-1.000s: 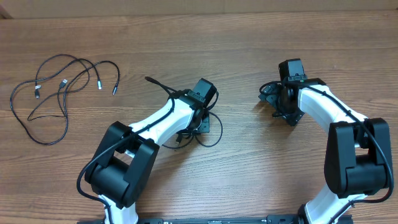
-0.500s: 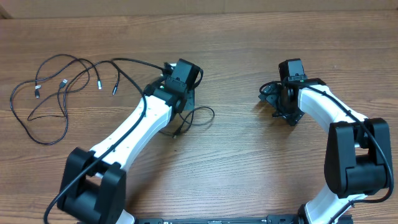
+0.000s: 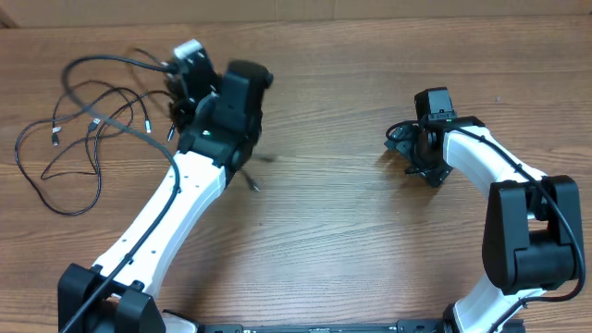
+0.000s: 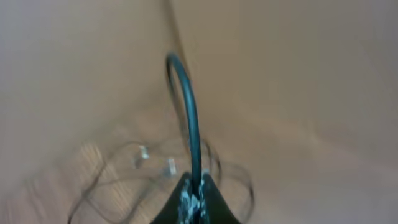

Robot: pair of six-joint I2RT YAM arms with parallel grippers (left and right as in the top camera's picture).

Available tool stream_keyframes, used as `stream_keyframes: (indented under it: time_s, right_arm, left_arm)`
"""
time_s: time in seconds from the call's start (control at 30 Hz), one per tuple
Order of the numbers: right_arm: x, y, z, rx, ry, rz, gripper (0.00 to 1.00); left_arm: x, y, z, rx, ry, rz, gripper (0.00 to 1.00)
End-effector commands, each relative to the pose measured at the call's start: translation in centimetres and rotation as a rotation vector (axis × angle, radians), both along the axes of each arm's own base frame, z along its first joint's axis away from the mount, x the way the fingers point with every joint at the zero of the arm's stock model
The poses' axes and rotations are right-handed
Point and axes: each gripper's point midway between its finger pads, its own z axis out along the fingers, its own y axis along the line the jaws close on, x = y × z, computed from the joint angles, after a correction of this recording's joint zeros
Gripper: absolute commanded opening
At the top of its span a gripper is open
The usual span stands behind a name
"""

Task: Untangle cables
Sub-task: 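Lift and carry the black cable with the left gripper to the far left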

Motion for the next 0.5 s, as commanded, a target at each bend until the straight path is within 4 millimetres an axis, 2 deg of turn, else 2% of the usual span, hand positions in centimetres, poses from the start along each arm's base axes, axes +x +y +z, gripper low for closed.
stream_keyframes:
  time_s: [0.0, 0.1, 0.17, 0.23, 0.33, 0.47]
  right_arm:
    - [-1.1, -0.1, -1.5, -0.004, 0.048, 0.003, 1.0]
    - [-1.1, -0.1, -1.5, -0.004, 0.048, 0.003, 1.0]
    - [-1.1, -0.1, -1.5, -0.004, 0.048, 0.003, 1.0]
    - [-1.1, -0.1, -1.5, -0.004, 0.048, 0.003, 1.0]
    - [-1.1, -0.1, -1.5, -0.004, 0.048, 0.003, 1.0]
    - [-1.1, -0.1, -1.5, -0.004, 0.048, 0.003, 1.0]
  left_arm:
    - [-1.8, 4.0, 4.5, 0.201, 0.088, 0.165, 0.04]
    - [-0.5, 6.2, 6.7, 0.288, 0.151, 0.138, 0.04]
    - [-0.7, 8.2, 8.1, 0.308, 0.133, 0.181, 0.04]
    - [-1.0, 9.7, 8.6, 0.312, 0.126, 0.218, 0.04]
    - [-1.3, 11.2, 7.9, 0.324, 0.186, 0.241, 0.04]
    - [-1.2, 11.3, 5.3, 0.27, 0.213, 0.217, 0.04]
